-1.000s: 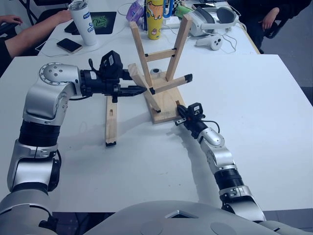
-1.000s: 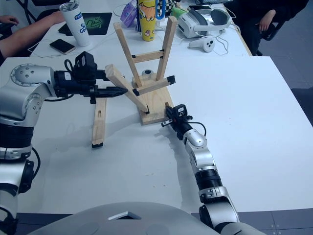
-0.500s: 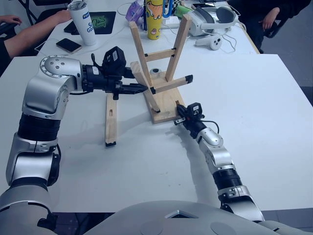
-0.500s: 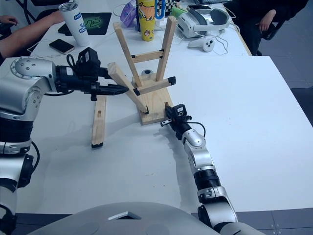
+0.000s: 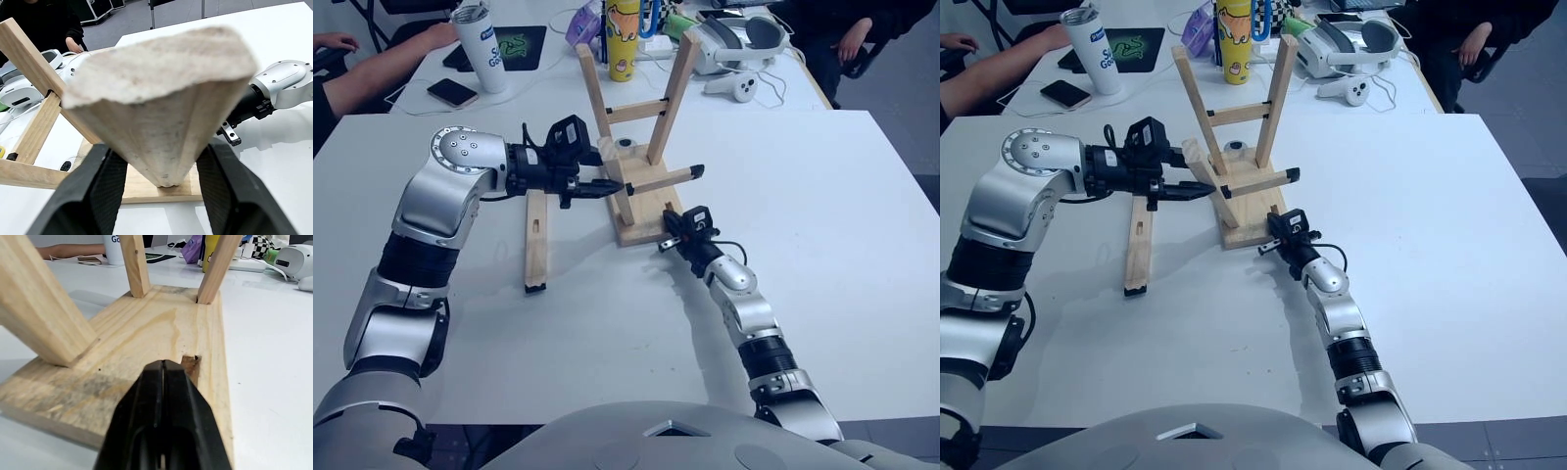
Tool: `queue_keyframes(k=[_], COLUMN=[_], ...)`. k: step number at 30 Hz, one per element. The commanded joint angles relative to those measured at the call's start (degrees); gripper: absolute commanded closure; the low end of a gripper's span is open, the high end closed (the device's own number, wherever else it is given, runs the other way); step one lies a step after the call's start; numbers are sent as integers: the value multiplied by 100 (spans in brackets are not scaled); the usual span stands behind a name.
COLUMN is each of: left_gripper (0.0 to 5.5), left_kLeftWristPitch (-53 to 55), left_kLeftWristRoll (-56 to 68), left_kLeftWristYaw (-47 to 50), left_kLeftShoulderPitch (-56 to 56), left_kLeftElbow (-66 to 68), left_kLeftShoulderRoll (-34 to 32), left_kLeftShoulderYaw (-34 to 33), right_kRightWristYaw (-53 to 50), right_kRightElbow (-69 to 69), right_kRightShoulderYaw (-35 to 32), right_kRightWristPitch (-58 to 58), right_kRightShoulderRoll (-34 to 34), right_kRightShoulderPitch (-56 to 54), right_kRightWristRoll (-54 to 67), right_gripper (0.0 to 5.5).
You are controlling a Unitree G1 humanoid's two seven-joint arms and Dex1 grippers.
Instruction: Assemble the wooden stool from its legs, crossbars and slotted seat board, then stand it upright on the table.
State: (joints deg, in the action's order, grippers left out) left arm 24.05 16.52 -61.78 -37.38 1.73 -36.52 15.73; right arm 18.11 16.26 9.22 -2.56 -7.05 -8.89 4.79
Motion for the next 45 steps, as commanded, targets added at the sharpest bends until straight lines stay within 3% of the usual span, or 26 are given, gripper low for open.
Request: queue_keyframes(k=[1,10,11,19,25,29,33,42,45], left_gripper=[344,344,307,203,117,61,15,12,52], left_kLeftWristPitch=[-321,-1207,-1286,-1368,-1259,-1154,-979,-799,-847], left_kLeftWristRoll=[-900,-294,-251,-92,-41,-12,-41,-10,-25], left_kLeftWristYaw=[394,675,664,542,148,348,644,784,758], left_kLeftShoulderPitch=[1184,820,802,692,395,429,624,712,685], left_kLeftElbow=[822,1125,1092,1021,1106,1037,819,705,754], left_kLeftShoulderRoll=[-222,260,284,452,497,527,792,993,971], left_kLeftShoulderYaw=[491,-350,-408,-693,-681,-918,-867,-900,-949], right_kRightWristYaw=[87,-61,-77,-3,974,1080,971,856,854], right_kRightElbow=[495,499,522,492,-831,-842,-648,-301,-201], right_kRightShoulderYaw=[254,415,428,88,-669,-991,-1118,-941,-891], right_kRightWristPitch=[-583,-754,-775,-517,-517,-621,-694,-611,-541], right_kRightShoulderRoll=[4,156,174,279,-40,-357,-240,-163,-159], right_kRightShoulderPitch=[368,475,466,257,775,834,670,547,522], right_kRightWristRoll=[-233,-264,-276,-31,1225,1331,1371,1065,959], right_gripper=[550,550,550,550,550,550,550,550,550])
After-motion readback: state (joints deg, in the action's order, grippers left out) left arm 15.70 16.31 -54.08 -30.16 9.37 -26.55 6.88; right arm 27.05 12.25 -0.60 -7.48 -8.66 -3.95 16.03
